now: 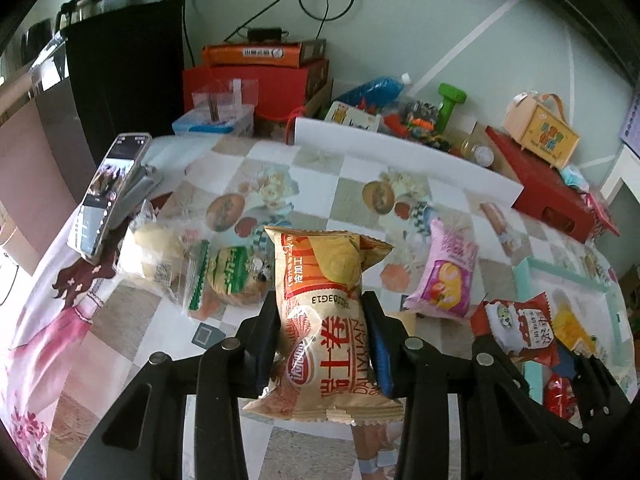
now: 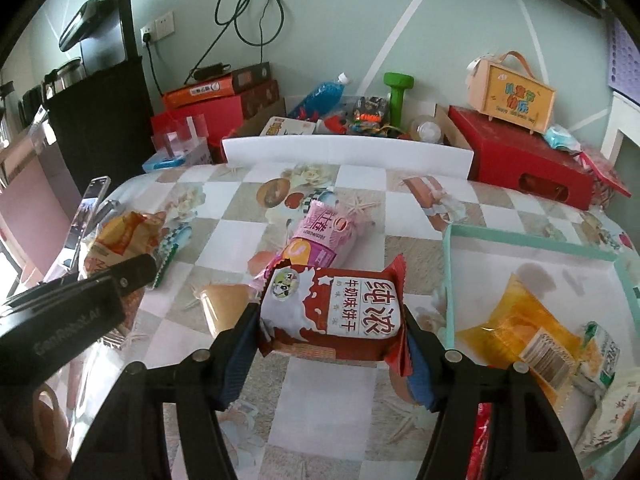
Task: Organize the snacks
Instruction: 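Lift both packs and carry them toward the tray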
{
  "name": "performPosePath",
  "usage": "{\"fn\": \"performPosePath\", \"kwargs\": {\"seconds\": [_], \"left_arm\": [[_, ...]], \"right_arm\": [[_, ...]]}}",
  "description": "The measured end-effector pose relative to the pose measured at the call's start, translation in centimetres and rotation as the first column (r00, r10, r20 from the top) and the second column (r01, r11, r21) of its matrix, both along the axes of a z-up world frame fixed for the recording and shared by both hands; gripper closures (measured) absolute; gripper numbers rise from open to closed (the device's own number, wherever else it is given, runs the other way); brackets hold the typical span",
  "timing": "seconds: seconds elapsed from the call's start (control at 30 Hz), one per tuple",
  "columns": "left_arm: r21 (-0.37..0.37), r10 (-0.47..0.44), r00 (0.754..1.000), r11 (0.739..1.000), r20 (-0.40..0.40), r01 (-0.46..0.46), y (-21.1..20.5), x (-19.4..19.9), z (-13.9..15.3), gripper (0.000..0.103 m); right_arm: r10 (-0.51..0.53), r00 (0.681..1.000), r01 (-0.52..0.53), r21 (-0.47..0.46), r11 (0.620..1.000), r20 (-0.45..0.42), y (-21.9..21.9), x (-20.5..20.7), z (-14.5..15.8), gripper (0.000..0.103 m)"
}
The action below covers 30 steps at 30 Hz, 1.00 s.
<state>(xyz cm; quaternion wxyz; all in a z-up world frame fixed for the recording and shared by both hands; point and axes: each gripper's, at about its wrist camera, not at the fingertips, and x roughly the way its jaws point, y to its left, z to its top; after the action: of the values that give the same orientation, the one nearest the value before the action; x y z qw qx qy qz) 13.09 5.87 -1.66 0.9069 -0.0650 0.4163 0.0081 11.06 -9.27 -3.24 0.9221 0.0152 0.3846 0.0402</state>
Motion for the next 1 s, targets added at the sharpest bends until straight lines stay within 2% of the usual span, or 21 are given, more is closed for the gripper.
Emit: {"fn": "performPosePath", "kwargs": {"seconds": [0.57,0.8,1.0], "left_arm": [[0.005,-0.055,0.997,0.998,0.059,0.055,-3.4,-0.9,2.1,0.061],[0.013,-0.118,0.989,0.993,0.086,0.117,-6.6,-1.3,3.0,0.061],[0.02,-0.171,0.981,0.985,0.09,0.17,-9.3,-1.6,3.2,0.061]], "right_arm": [[-0.048,0.999,0.048,0.043,0.998,0.006,-2.6,-0.6,1.0,0.035],[-0.123,0.992,0.122,0.058,0.991,0.024,-5.9,-1.2,2.1,0.035],[-0.226,0.974,0.223,0.076,0.972,0.031,-10.6,-2.1,2.9,0.035]]}}
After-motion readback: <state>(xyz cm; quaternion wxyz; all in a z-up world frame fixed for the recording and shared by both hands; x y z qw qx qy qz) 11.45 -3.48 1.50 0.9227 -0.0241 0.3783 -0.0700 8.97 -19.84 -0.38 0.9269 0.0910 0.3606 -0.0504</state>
